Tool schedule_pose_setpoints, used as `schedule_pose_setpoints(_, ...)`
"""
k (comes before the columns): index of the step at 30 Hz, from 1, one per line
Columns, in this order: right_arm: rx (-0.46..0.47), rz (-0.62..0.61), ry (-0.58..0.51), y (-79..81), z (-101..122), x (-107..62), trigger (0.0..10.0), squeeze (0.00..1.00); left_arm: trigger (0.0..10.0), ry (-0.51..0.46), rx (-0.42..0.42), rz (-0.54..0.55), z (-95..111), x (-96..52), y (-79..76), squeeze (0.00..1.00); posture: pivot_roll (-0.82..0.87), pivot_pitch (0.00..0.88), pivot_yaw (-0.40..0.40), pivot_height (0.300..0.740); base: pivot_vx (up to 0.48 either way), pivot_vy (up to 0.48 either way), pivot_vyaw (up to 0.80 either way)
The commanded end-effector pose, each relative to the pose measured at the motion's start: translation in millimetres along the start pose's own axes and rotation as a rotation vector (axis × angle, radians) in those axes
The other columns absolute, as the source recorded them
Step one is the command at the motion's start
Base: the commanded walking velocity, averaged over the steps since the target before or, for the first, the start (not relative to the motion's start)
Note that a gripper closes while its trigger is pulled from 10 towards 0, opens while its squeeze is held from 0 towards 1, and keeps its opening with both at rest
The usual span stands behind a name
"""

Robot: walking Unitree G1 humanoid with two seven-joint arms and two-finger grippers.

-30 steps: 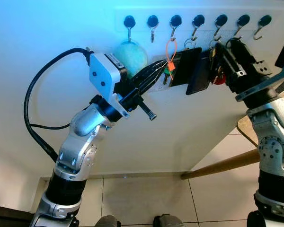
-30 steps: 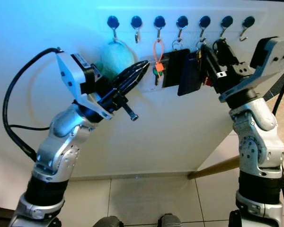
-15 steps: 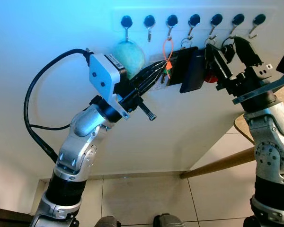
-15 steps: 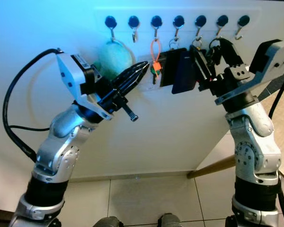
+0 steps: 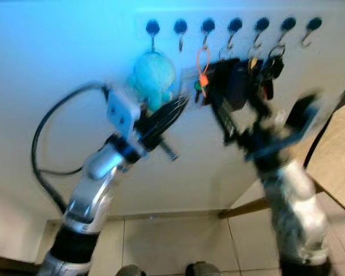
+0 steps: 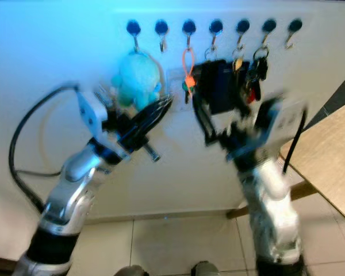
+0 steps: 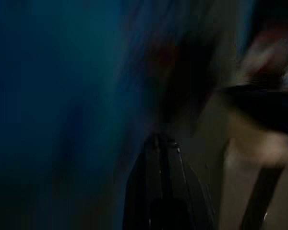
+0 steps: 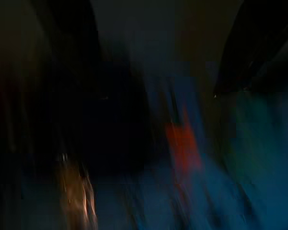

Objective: Hang keys on a hook

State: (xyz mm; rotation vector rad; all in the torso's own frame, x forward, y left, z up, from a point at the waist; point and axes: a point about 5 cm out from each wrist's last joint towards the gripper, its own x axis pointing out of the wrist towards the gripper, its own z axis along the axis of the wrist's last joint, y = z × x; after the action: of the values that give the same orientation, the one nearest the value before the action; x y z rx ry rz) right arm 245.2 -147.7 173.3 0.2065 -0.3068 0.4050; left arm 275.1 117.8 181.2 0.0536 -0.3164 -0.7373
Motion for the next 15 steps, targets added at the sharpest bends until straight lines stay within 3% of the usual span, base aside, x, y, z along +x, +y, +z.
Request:
schedule_pose_setpoints(1, -0.016, -0.023, 0.044, -3.5, -14, -8.3, 10.0, 0.0, 10.0, 0.053, 0.031, 0.021, -12, -10.4, 4.9, 0.0, 0.04, 0.1, -0.016, 0.74, 0.0, 0.0, 0.0)
schedule_pose_setpoints(3, 0.008, -0.169, 0.245, -26.1, -63, -43.9, 10.0, 0.0, 10.0, 0.155, 0.045, 0.175, -41, -43.5, 19.1, 0.0, 0.04, 0.099, -0.015, 0.74, 0.0, 0.0, 0.0)
schedule_pose_setpoints(5, 0.029, -0.295, 0.39, -43.4, -96, -71.5, 10.0, 0.0, 10.0, 0.223, 0.05, 0.314, -58, -68.0, 29.0, 0.0, 0.04, 0.098, -0.004, 0.74, 0.0, 0.0, 0.0)
schedule_pose_setpoints(6, 0.029, -0.295, 0.39, -43.4, -96, -71.5, 10.0, 0.0, 10.0, 0.223, 0.05, 0.314, -58, -68.0, 29.0, 0.0, 0.04, 0.098, -0.004, 0.74, 0.0, 0.0, 0.0)
schedule_pose_setpoints(7, 0.035, -0.343, 0.451, -50.1, -108, -81.1, 10.0, 0.0, 10.0, 0.257, 0.054, 0.375, -66, -77.7, 32.3, 0.0, 0.04, 0.096, -0.001, 0.74, 0.0, 0.0, 0.0)
schedule_pose_setpoints(11, 0.044, -0.5, 0.677, -66.6, -148, -108.2, 10.0, 0.0, 10.0, 0.494, -0.092, 0.586, -114, -119.4, 35.0, 0.0, 0.05, 0.092, -0.001, 0.74, 0.0, 0.0, 0.0)
schedule_pose_setpoints(12, 0.044, -0.5, 0.677, -66.6, -148, -108.2, 10.0, 0.0, 10.0, 0.494, -0.092, 0.586, -114, -119.4, 35.0, 0.0, 0.05, 0.092, -0.001, 0.74, 0.0, 0.0, 0.0)
schedule_pose_setpoints(14, 0.042, -0.54, 0.756, -68.1, -160, -113.6, 10.0, 0.0, 10.0, 0.62, -0.163, 0.652, -139, -133.8, 31.1, 0.0, 0.06, 0.093, -0.004, 0.74, 0.0, 0.0, 0.0)
schedule_pose_setpoints(15, 0.042, -0.54, 0.756, -68.1, -160, -113.6, 10.0, 0.0, 10.0, 0.62, -0.163, 0.652, -139, -133.8, 31.1, 0.0, 0.06, 0.093, -0.004, 0.74, 0.0, 0.0, 0.0)
